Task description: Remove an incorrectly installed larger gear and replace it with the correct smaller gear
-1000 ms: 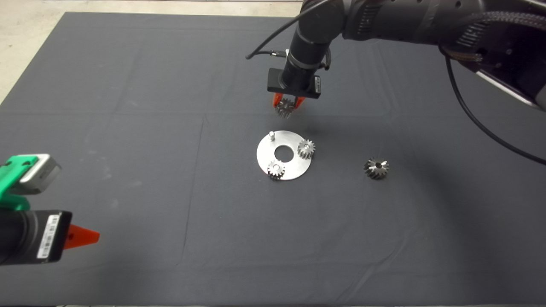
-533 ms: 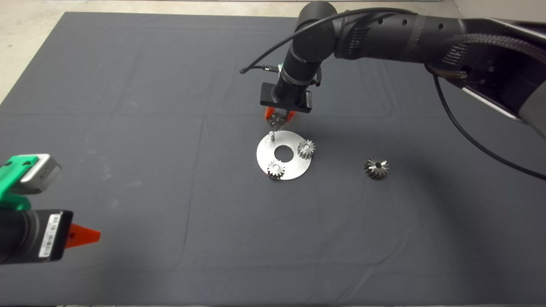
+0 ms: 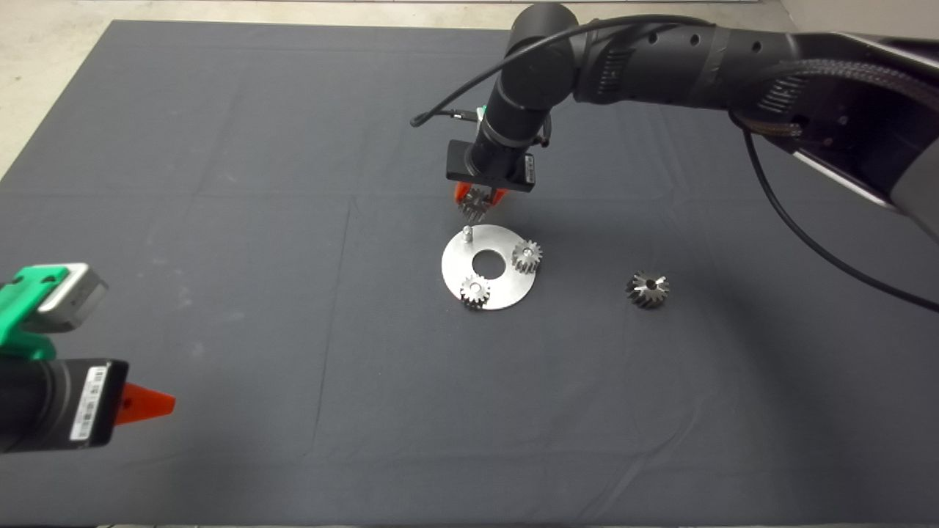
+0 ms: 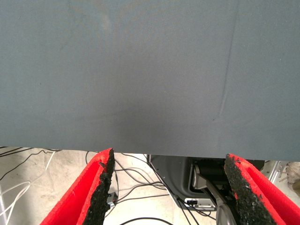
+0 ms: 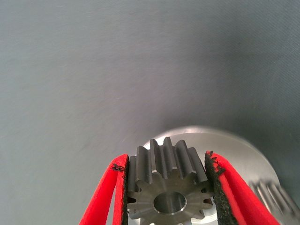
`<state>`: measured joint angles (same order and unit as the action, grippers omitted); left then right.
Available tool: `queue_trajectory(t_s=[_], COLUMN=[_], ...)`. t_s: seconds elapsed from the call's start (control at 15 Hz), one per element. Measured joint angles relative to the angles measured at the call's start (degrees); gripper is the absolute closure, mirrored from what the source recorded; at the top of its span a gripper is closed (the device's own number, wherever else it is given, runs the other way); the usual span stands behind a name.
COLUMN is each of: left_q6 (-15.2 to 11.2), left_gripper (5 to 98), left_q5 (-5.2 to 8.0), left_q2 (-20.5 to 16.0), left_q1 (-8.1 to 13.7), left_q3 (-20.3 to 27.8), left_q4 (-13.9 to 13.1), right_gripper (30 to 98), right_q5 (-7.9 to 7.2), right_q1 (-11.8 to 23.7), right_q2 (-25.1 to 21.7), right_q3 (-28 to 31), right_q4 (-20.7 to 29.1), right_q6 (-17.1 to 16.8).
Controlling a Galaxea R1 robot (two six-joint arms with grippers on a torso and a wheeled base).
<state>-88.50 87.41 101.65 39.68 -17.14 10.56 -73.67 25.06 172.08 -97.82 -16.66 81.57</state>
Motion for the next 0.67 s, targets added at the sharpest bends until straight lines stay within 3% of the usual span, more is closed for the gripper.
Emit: queue_trajectory(t_s=[0.13, 0.67], left_q6=[-0.02, -0.05], left_gripper=[44.4, 44.4], left_q5=[0.0, 0.0], left_q2=[0.15, 0.45], left_q1=[0.0, 0.0], left_q3=[0.0, 0.0], left_q4=[0.05, 0.42], right_gripper=[93.7, 93.7], right_q5=[-0.19, 0.96], right_q1=[-1.89, -1.74], right_q2=[0.0, 0.18], right_q3=[1.21, 2.51], right_q4=[-1.8, -2.5], right_q6=[1.58, 3.26])
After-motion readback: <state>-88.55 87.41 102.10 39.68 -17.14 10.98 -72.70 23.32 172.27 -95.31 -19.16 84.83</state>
